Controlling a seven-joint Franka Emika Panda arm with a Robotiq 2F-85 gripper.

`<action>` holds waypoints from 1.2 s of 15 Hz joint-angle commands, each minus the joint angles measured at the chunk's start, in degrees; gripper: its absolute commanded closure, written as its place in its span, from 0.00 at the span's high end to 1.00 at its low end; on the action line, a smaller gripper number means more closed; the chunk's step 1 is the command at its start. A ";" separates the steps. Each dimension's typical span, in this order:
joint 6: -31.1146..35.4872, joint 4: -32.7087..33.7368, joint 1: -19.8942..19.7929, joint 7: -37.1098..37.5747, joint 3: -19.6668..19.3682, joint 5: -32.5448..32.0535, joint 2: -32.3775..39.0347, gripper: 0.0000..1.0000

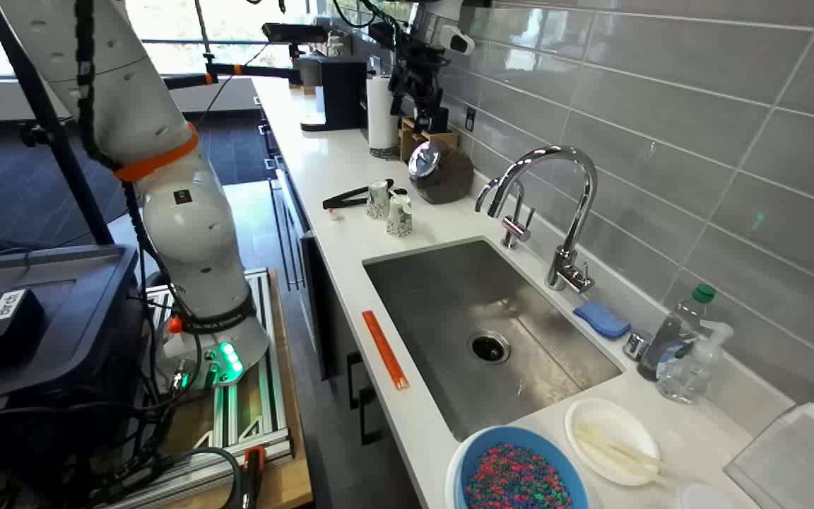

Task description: Remove the fork from the top of the cup

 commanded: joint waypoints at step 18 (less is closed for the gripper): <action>1.82 2.86 1.91 -1.50 5.41 -4.41 4.79 1.00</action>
